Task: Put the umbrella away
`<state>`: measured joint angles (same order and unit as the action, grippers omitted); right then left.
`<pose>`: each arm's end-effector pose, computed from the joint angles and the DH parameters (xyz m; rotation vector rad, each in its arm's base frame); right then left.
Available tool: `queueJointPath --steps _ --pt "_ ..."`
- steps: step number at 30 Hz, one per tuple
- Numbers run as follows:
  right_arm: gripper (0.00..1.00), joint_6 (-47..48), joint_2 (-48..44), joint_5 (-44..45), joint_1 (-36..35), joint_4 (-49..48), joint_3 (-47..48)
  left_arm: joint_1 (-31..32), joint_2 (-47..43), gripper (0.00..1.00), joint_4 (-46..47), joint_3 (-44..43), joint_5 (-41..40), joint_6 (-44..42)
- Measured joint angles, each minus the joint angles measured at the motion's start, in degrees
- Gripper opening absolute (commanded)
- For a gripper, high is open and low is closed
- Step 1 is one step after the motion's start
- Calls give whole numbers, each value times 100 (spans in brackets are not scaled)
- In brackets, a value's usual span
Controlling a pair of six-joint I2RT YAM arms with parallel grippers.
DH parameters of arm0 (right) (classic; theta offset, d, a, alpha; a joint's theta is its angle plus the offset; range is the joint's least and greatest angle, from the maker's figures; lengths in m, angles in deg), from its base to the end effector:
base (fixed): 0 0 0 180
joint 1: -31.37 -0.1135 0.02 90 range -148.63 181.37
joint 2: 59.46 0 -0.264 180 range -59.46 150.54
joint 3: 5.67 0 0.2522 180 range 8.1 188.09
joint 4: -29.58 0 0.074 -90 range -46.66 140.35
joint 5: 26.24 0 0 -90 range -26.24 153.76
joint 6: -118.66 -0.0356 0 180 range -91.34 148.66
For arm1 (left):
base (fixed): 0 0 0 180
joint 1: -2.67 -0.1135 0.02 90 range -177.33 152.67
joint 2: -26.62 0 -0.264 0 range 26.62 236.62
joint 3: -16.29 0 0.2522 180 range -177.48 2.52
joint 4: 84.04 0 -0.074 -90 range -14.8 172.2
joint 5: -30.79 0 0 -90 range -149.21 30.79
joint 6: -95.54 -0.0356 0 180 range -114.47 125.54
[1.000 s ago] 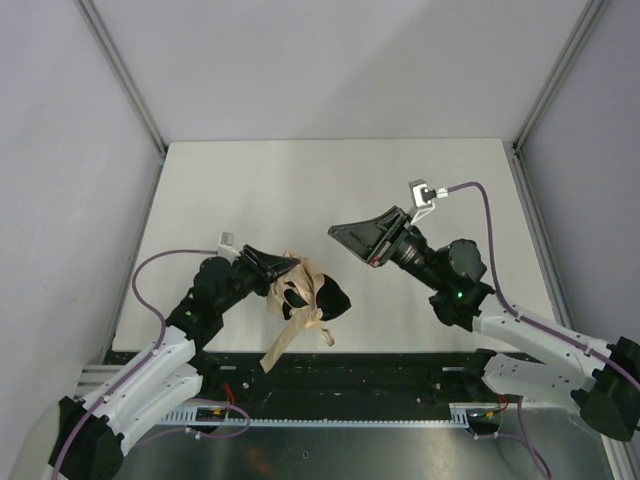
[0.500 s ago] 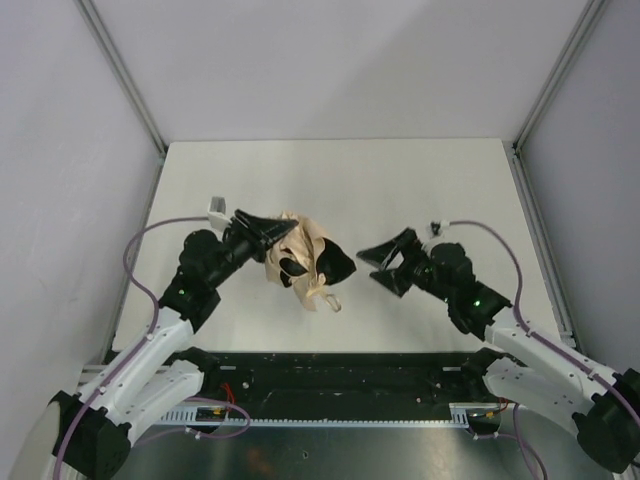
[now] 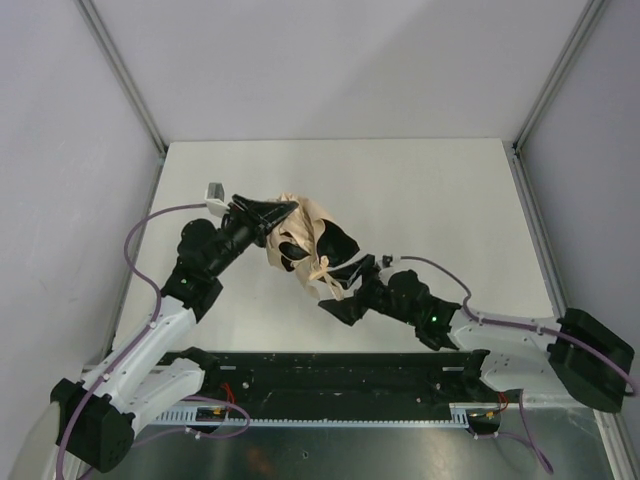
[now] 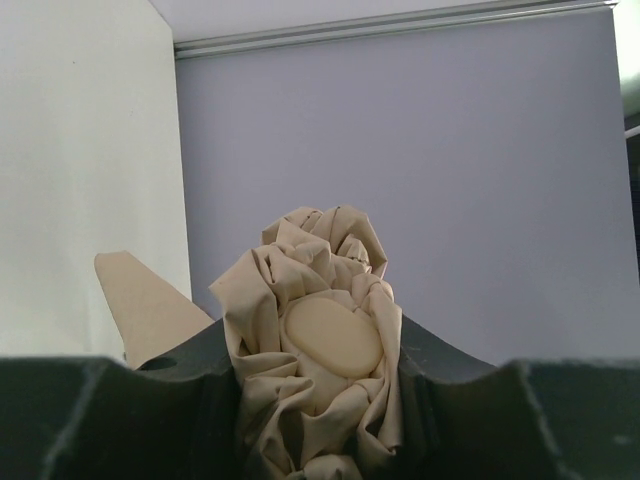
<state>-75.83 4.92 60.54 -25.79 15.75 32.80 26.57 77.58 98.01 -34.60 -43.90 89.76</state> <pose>0.1284 0.2026 0.2184 0.8855 2.1523 1.8678 0.1920 -0.0954 0.3220 -0.6837 1.6722 -1.6408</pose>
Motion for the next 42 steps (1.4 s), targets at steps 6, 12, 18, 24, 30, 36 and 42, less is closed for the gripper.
queueJointPath --steps 6,12,18,24,30,36,42 --pt "77 -667 651 407 -391 -1182 -7 0 4 0 170 0 7 170" --pt "72 -857 1084 726 -544 -1847 -7 0 7 0 334 0 22 328" --pt "68 -940 1539 839 -623 -2288 37 0 7 0 426 0 46 452" --pt "27 -944 1939 857 -730 -2717 138 2 4 0 568 0 87 566" --pt "0 -940 2070 966 -726 -3080 153 24 2 0 605 0 197 697" --pt "0 -39 2332 837 -151 -3674 269 350 -7 0 645 48 444 1088" --pt "0 1493 2385 144 981 -4347 522 804 -39 0 212 479 557 1327"
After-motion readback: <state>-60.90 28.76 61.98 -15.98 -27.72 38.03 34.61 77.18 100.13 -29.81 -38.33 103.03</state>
